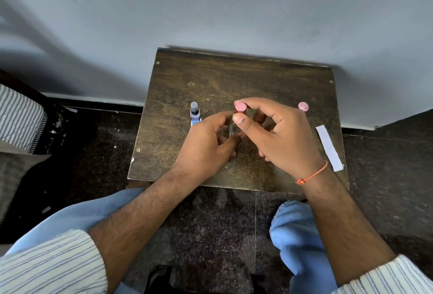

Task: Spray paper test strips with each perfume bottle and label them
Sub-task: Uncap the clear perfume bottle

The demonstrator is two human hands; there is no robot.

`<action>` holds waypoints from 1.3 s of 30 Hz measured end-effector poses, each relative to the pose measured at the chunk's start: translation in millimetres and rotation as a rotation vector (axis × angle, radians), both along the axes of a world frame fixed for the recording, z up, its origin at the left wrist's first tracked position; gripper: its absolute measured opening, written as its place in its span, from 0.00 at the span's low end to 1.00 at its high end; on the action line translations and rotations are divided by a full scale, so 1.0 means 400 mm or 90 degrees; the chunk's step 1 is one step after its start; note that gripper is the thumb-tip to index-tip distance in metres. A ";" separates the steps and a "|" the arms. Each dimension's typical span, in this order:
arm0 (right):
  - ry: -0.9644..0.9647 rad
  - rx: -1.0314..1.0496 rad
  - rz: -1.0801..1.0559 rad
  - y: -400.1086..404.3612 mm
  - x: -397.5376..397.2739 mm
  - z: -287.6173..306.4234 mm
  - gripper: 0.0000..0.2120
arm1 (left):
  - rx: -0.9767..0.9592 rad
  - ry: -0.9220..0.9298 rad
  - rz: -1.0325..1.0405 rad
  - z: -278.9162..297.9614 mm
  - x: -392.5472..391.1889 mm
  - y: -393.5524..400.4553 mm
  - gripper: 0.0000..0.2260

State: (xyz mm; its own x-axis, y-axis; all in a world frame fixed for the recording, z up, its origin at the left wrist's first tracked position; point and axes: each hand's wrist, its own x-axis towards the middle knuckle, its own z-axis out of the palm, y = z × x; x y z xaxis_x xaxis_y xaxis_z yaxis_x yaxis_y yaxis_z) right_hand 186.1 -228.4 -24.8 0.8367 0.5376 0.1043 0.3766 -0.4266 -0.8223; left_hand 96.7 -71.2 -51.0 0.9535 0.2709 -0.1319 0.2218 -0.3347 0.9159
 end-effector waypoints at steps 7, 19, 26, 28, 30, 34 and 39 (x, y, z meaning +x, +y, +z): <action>0.014 0.114 -0.035 0.020 -0.017 0.026 0.08 | -0.013 -0.002 -0.003 -0.009 -0.016 0.007 0.11; 0.115 0.250 -0.145 0.061 -0.017 0.010 0.12 | -0.016 -0.003 -0.003 -0.008 -0.036 0.021 0.14; -0.026 0.040 -0.091 0.076 0.038 0.011 0.14 | -0.007 -0.018 -0.025 -0.013 -0.033 0.026 0.13; -0.019 -0.035 -0.095 0.091 0.072 0.032 0.10 | 0.000 -0.018 -0.031 -0.014 -0.034 0.032 0.14; -0.032 -0.122 -0.090 0.113 0.107 0.052 0.09 | 0.004 -0.018 -0.033 -0.015 -0.037 0.037 0.16; -0.127 -0.339 -0.001 0.178 0.142 0.062 0.09 | 0.014 -0.013 -0.042 -0.013 -0.046 0.042 0.18; -0.166 -0.470 0.061 0.228 0.151 0.053 0.10 | 0.036 -0.032 -0.069 -0.003 -0.040 0.041 0.12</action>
State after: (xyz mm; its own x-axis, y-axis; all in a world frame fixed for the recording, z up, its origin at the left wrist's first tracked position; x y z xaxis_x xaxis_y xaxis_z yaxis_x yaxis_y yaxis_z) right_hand 246.7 -137.0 -3.5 0.7808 0.6129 -0.1217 0.5810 -0.7837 -0.2197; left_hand 80.5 -54.8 -52.2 0.9825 0.1723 -0.0701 0.1357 -0.4061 0.9037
